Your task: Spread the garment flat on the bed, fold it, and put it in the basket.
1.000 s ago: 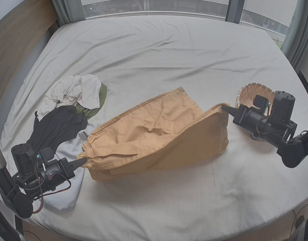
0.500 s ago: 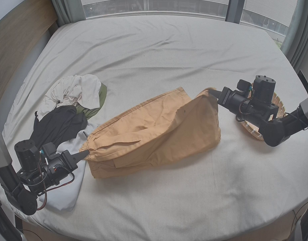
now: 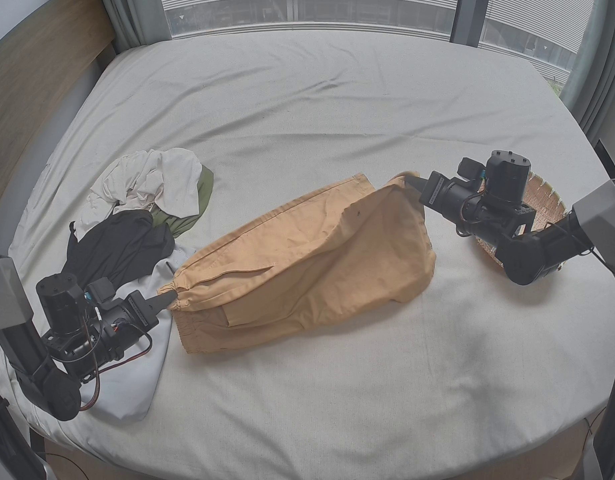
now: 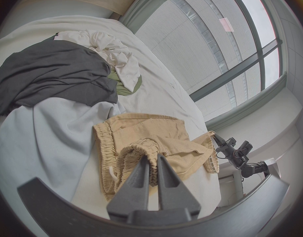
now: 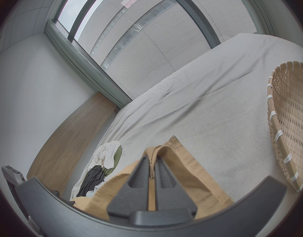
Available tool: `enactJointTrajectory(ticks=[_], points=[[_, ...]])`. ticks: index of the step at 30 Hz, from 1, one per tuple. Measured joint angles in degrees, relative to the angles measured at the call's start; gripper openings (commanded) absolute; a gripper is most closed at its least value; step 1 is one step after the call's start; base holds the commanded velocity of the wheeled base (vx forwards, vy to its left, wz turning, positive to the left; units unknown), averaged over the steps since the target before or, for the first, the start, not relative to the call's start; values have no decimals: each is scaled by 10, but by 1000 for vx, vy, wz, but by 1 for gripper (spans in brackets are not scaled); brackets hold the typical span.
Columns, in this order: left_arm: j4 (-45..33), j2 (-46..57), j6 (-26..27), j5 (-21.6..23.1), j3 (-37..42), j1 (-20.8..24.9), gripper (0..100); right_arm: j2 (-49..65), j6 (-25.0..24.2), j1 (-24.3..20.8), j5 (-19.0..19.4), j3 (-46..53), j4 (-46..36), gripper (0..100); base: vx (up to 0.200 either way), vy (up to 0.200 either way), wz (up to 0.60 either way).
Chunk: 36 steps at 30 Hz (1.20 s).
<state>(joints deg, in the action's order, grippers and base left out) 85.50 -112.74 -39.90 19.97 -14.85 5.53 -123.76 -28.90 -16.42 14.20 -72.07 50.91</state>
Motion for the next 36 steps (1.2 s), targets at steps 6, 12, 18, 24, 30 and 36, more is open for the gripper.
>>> enactJointTrajectory(ticks=[6, 12, 18, 24, 30, 36], points=[[1, -7, -1, -26, -20, -4, 0, -24, -1, -3, 0, -32, 2, 0, 0, 0, 0], [1, -11, -1, -27, -26, -7, 0, -42, -1, -6, 0, -54, 1, 0, 0, 0, 0], [1, -15, -1, -28, -23, -7, 0, -61, 0, -9, 0, -82, 1, 0, 0, 0, 0], [-2, -16, -3, -27, -20, -10, 100, -73, 0, -10, -2, -96, 27, 100, 0, 0, 0], [-2, -22, -5, -50, -30, -36, 100, -87, 0, -9, -13, -98, 57, 100, 0, 0, 0], [7, -22, -3, -59, -31, -38, 100, -73, 0, -10, -17, -31, 62, 100, 0, 0, 0]])
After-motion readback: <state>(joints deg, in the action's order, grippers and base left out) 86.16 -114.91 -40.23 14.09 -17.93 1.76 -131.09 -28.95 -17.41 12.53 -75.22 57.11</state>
